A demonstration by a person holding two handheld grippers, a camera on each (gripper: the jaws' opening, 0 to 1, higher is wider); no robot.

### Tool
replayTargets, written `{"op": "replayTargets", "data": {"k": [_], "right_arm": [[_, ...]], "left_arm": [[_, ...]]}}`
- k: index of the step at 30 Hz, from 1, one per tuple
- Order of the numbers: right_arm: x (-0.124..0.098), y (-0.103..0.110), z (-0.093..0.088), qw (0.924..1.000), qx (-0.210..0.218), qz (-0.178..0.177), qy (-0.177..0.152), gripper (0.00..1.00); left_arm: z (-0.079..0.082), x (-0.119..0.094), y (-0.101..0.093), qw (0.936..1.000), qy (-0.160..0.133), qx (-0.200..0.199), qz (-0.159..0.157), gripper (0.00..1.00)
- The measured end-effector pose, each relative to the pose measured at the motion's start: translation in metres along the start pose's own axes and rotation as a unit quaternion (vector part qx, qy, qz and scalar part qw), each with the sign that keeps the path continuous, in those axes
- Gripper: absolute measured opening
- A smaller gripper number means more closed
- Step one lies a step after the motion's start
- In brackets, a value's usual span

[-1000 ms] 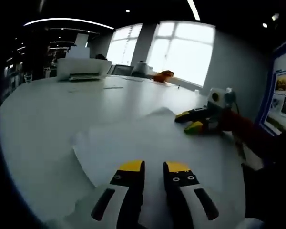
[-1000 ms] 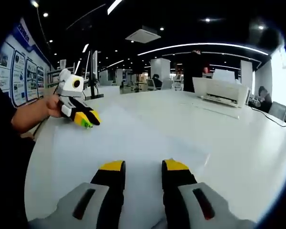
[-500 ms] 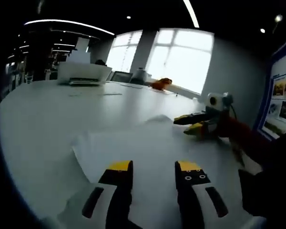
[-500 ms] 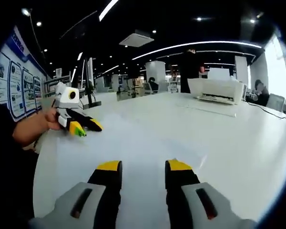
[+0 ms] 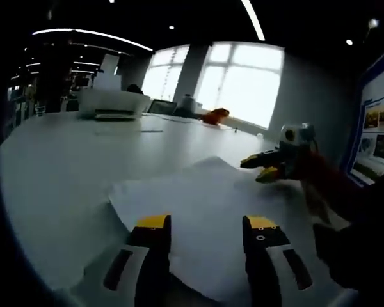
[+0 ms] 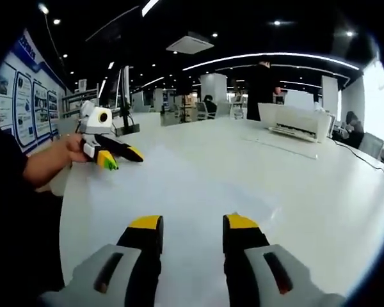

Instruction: Organize the stack of printing papers by aligning and flattening the scattered papers on the table

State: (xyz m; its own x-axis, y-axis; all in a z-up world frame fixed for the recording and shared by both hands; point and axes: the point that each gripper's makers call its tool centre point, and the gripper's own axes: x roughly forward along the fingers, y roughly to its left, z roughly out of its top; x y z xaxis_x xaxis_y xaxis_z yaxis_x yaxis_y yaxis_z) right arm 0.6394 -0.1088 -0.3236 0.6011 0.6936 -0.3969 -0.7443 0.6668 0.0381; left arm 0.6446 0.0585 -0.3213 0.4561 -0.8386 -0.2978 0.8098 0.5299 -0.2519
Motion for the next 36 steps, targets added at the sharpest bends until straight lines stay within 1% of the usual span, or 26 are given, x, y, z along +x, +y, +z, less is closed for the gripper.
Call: {"op": "replayTargets", "data": {"k": [2, 4, 7, 10, 12, 15, 17, 20, 25, 28, 30, 33, 36], "right_arm": [[-0.003, 0.002, 0.002, 1.0, -0.004, -0.001, -0.003, 0.33], [-0.009, 0.007, 0.008, 0.9999, -0.001, -0.002, -0.013, 0.33], [-0.014, 0.013, 0.01, 0.9999, 0.004, -0.001, -0.015, 0.33], [-0.021, 0.022, 0.007, 1.0, -0.001, 0.002, -0.01, 0.35], [-0.027, 0.028, 0.008, 0.9999, -0.005, 0.006, -0.015, 0.36], [-0.038, 0.03, 0.009, 0.9996, -0.005, 0.001, -0.027, 0.36], [-0.047, 0.029, 0.011, 0.9991, -0.003, -0.009, -0.042, 0.36], [-0.058, 0.029, 0.011, 0.9983, 0.009, -0.013, -0.056, 0.36], [-0.074, 0.033, 0.007, 0.998, 0.011, -0.021, -0.059, 0.4], [-0.082, 0.034, 0.007, 0.9978, 0.002, -0.029, -0.059, 0.42], [-0.086, 0.034, 0.007, 0.9975, 0.004, -0.033, -0.062, 0.43], [-0.09, 0.036, 0.009, 0.9971, 0.007, -0.035, -0.068, 0.43], [-0.093, 0.041, 0.009, 0.9973, 0.003, -0.034, -0.066, 0.43]], "left_arm": [[0.0, -0.002, -0.002, 1.0, 0.002, 0.008, -0.001, 0.52], [0.002, -0.007, -0.007, 0.9999, 0.002, 0.015, -0.004, 0.53], [0.003, -0.015, -0.011, 0.9999, 0.003, 0.015, -0.006, 0.53], [0.006, -0.026, -0.015, 0.9998, -0.005, 0.02, -0.003, 0.55], [0.01, -0.035, -0.016, 0.9995, -0.012, 0.027, 0.005, 0.57], [0.014, -0.046, -0.016, 0.9993, -0.019, 0.031, 0.011, 0.56], [0.017, -0.052, -0.016, 0.9991, -0.026, 0.03, 0.014, 0.56], [0.02, -0.06, -0.019, 0.9988, -0.033, 0.032, 0.016, 0.56], [0.019, -0.077, -0.023, 0.9984, -0.037, 0.037, 0.022, 0.56], [0.016, -0.086, -0.025, 0.9983, -0.036, 0.038, 0.025, 0.57], [0.016, -0.095, -0.023, 0.9979, -0.037, 0.041, 0.034, 0.57], [0.018, -0.106, -0.022, 0.9973, -0.047, 0.039, 0.041, 0.57], [0.018, -0.116, -0.021, 0.9967, -0.052, 0.039, 0.048, 0.57]]}}
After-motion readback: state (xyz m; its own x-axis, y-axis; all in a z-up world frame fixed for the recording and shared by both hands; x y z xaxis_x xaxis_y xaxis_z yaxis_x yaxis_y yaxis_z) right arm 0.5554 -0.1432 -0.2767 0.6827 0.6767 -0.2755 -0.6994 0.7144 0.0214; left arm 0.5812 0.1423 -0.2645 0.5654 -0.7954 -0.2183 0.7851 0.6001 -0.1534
